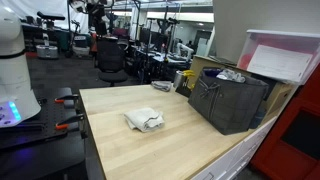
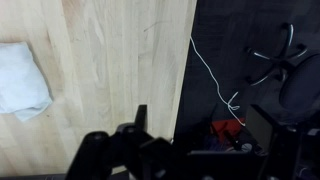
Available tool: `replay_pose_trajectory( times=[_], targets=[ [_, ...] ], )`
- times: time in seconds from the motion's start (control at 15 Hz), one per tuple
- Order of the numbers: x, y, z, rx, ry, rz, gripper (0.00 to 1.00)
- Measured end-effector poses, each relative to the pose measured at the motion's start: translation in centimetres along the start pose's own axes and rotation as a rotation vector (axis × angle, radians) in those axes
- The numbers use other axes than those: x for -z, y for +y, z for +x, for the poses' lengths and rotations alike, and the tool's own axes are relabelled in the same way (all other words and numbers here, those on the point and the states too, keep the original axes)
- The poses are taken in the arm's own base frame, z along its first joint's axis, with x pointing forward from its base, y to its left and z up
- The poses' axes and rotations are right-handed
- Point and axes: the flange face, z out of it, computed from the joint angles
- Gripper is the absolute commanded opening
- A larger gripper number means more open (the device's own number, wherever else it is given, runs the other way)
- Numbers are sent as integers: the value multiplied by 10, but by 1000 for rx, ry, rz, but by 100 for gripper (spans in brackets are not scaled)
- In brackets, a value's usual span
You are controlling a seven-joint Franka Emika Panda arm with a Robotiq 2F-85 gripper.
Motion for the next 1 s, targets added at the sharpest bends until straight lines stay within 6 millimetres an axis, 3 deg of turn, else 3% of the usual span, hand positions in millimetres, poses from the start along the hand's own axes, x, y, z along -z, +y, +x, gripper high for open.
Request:
replay_pose_trajectory(
  times=[0.73,1.0],
  targets=[
    [-5,2,0,-5,-13,-4,100],
    [-18,20,7,-79,-47,-34,100]
  ],
)
